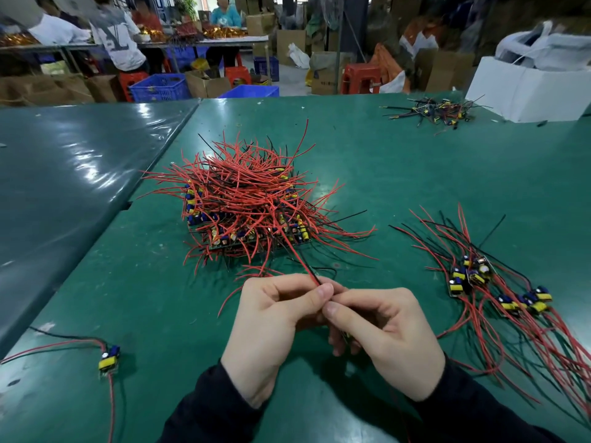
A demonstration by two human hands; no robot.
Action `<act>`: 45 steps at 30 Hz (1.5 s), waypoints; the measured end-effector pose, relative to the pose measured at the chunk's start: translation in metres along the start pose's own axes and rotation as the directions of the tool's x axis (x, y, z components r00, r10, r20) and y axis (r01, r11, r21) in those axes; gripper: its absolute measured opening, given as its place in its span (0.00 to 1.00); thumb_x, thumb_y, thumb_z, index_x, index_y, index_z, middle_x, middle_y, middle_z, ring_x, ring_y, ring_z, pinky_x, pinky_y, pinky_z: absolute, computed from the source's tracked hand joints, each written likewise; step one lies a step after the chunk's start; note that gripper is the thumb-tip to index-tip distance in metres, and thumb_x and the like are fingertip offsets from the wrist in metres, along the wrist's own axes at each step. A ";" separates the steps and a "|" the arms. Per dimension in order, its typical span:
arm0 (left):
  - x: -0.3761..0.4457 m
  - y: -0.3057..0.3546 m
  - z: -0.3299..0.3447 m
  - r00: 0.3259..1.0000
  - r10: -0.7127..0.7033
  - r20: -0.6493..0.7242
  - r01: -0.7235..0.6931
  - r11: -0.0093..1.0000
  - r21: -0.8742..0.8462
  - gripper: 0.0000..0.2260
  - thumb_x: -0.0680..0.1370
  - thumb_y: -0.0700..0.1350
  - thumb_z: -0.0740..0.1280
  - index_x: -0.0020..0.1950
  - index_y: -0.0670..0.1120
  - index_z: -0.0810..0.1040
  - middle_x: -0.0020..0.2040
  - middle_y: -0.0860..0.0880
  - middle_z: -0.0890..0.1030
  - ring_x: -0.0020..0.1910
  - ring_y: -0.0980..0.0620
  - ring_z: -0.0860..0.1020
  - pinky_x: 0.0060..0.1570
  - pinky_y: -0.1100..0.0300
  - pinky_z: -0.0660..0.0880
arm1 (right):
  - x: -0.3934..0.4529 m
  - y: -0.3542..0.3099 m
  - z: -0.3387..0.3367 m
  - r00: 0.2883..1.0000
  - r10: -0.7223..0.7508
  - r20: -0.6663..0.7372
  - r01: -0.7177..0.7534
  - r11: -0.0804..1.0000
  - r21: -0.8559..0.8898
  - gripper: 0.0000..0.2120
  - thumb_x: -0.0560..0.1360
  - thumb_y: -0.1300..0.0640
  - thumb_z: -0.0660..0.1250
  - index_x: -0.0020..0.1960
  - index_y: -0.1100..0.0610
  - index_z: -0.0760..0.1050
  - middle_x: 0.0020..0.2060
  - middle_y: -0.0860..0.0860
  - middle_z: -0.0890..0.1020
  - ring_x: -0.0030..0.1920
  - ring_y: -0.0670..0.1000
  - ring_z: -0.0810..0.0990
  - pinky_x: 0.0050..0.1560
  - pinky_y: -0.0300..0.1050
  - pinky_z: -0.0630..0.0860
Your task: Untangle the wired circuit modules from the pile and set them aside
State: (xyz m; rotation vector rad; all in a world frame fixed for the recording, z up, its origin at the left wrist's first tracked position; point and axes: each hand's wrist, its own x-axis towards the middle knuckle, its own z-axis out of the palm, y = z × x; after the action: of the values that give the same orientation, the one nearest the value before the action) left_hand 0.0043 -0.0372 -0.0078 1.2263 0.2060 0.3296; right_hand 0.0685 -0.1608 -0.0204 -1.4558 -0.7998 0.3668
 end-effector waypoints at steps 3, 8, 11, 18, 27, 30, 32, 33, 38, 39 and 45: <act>0.003 0.005 -0.007 0.996 0.024 -0.087 -0.020 0.999 0.041 0.10 0.68 0.40 0.69 0.38 0.32 0.81 0.39 0.37 0.83 0.32 0.44 0.79 0.31 0.57 0.79 | -0.004 -0.001 0.003 1.000 -0.010 0.026 0.010 1.000 -0.003 0.11 0.71 0.59 0.68 0.35 0.66 0.79 0.23 0.56 0.77 0.24 0.48 0.75 0.27 0.33 0.69; 0.010 0.014 -0.022 0.961 0.153 -0.229 -0.137 0.987 0.086 0.08 0.73 0.37 0.66 0.38 0.35 0.82 0.41 0.38 0.84 0.44 0.44 0.83 0.39 0.57 0.81 | -0.007 -0.004 0.005 0.993 -0.024 0.119 0.026 1.000 -0.007 0.11 0.72 0.57 0.69 0.36 0.64 0.80 0.25 0.57 0.79 0.24 0.49 0.78 0.27 0.33 0.70; 0.011 0.016 -0.022 0.949 0.198 -0.246 -0.173 0.977 0.121 0.09 0.76 0.36 0.64 0.41 0.33 0.81 0.41 0.38 0.84 0.43 0.44 0.84 0.37 0.59 0.80 | -0.007 -0.006 0.003 0.985 -0.051 0.167 0.058 0.998 -0.035 0.11 0.73 0.59 0.68 0.35 0.65 0.79 0.25 0.55 0.80 0.23 0.49 0.78 0.29 0.33 0.70; 0.011 0.008 -0.018 0.825 0.487 -0.288 -0.304 0.811 0.501 0.08 0.75 0.34 0.67 0.37 0.41 0.81 0.38 0.47 0.85 0.34 0.48 0.84 0.33 0.57 0.80 | -0.007 -0.007 0.003 0.973 -0.077 0.218 0.096 0.992 -0.077 0.11 0.74 0.60 0.68 0.35 0.62 0.80 0.25 0.52 0.79 0.23 0.48 0.78 0.29 0.35 0.72; 0.010 0.023 -0.027 0.921 0.107 -0.374 -0.108 0.994 0.018 0.10 0.76 0.39 0.65 0.34 0.39 0.75 0.25 0.47 0.77 0.21 0.51 0.77 0.22 0.67 0.73 | -0.009 -0.009 0.007 0.959 -0.015 0.282 0.019 1.000 -0.009 0.09 0.74 0.62 0.67 0.37 0.61 0.81 0.25 0.50 0.79 0.24 0.46 0.77 0.28 0.34 0.71; 0.010 0.023 -0.026 0.912 0.121 -0.393 -0.147 0.988 -0.037 0.13 0.78 0.42 0.63 0.34 0.41 0.74 0.24 0.48 0.74 0.22 0.51 0.77 0.23 0.66 0.74 | -0.012 -0.006 0.011 0.967 0.008 0.254 0.008 0.998 -0.063 0.08 0.75 0.58 0.67 0.40 0.59 0.80 0.26 0.50 0.79 0.25 0.46 0.77 0.27 0.37 0.72; 0.011 0.023 -0.027 0.896 0.155 -0.416 -0.183 0.983 -0.027 0.13 0.79 0.42 0.62 0.35 0.41 0.73 0.24 0.48 0.74 0.21 0.51 0.77 0.22 0.66 0.73 | -0.013 -0.005 0.011 0.975 0.044 0.217 -0.024 0.995 -0.096 0.06 0.75 0.56 0.67 0.42 0.58 0.79 0.27 0.53 0.78 0.26 0.50 0.78 0.26 0.41 0.73; 0.011 0.022 -0.028 0.888 0.159 -0.432 -0.190 0.981 -0.029 0.14 0.80 0.42 0.61 0.35 0.41 0.73 0.24 0.49 0.74 0.21 0.51 0.77 0.22 0.66 0.72 | -0.014 -0.005 0.010 0.978 0.051 0.202 -0.028 0.993 -0.115 0.06 0.74 0.55 0.67 0.43 0.57 0.79 0.28 0.55 0.78 0.26 0.51 0.79 0.26 0.42 0.73; 0.012 0.014 -0.022 0.917 0.109 -0.383 -0.162 0.981 -0.108 0.15 0.80 0.47 0.61 0.35 0.42 0.74 0.24 0.48 0.75 0.23 0.50 0.78 0.23 0.65 0.74 | -0.024 -0.018 -0.001 0.989 0.012 0.149 0.030 0.959 -0.281 0.05 0.73 0.56 0.69 0.48 0.51 0.80 0.33 0.54 0.82 0.28 0.47 0.81 0.29 0.34 0.73; 0.012 0.013 -0.021 0.936 0.114 -0.333 -0.153 0.984 -0.092 0.15 0.79 0.50 0.61 0.38 0.42 0.76 0.27 0.47 0.77 0.24 0.49 0.79 0.23 0.63 0.75 | -0.024 -0.023 -0.005 0.991 0.022 0.130 0.019 0.953 -0.303 0.04 0.73 0.57 0.69 0.48 0.51 0.80 0.34 0.53 0.83 0.29 0.47 0.82 0.29 0.33 0.72; 0.010 0.014 -0.020 0.892 0.293 -0.344 -0.280 0.956 0.088 0.10 0.77 0.47 0.64 0.40 0.42 0.76 0.29 0.47 0.78 0.24 0.50 0.78 0.22 0.62 0.74 | 0.010 -0.052 -0.099 0.964 0.082 -0.254 -0.186 0.890 -0.417 0.05 0.75 0.62 0.66 0.40 0.58 0.75 0.33 0.55 0.84 0.30 0.51 0.83 0.22 0.37 0.74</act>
State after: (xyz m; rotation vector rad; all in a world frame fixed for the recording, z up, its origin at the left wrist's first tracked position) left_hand 0.0056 -0.0120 -0.0010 1.2273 0.3435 0.8117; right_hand 0.1291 -0.2330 0.0398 -1.9457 -0.6149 0.1159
